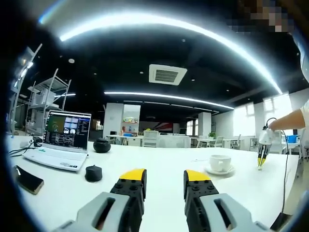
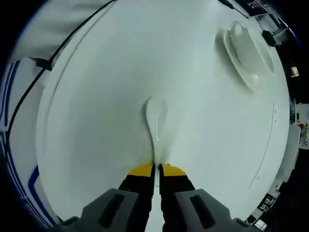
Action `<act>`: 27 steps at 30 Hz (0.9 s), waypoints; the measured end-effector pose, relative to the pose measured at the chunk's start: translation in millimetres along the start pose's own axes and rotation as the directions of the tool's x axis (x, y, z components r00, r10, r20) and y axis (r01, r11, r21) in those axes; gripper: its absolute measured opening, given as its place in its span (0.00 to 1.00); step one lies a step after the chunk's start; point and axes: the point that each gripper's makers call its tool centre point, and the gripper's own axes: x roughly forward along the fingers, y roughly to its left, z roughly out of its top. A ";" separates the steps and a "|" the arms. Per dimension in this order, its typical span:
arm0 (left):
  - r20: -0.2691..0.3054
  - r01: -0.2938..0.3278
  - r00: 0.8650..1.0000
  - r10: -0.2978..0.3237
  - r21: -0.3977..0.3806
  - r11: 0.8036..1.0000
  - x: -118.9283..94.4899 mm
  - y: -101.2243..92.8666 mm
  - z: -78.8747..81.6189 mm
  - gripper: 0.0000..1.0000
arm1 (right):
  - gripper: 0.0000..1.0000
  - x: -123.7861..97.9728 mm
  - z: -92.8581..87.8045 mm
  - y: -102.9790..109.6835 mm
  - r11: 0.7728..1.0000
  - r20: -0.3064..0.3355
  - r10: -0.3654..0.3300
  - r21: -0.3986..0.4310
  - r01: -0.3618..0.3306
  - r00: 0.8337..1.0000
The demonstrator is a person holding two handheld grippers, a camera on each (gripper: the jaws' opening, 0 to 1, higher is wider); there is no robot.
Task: Tidy tabletop coffee trays, cups and spoons，present forward
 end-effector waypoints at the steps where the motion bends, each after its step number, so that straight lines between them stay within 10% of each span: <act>1: -0.001 -0.001 1.000 0.001 -0.001 1.000 -0.2 0.1 -0.2 0.32 | 0.05 -0.1 0.4 -0.1 1.000 0.003 0.000 0.000 0.000 1.000; 27: 0.020 0.010 1.000 -0.009 -0.025 1.000 1.7 3.2 6.0 0.32 | 0.03 -26.0 7.6 -9.7 0.992 0.018 -0.112 0.063 0.111 0.994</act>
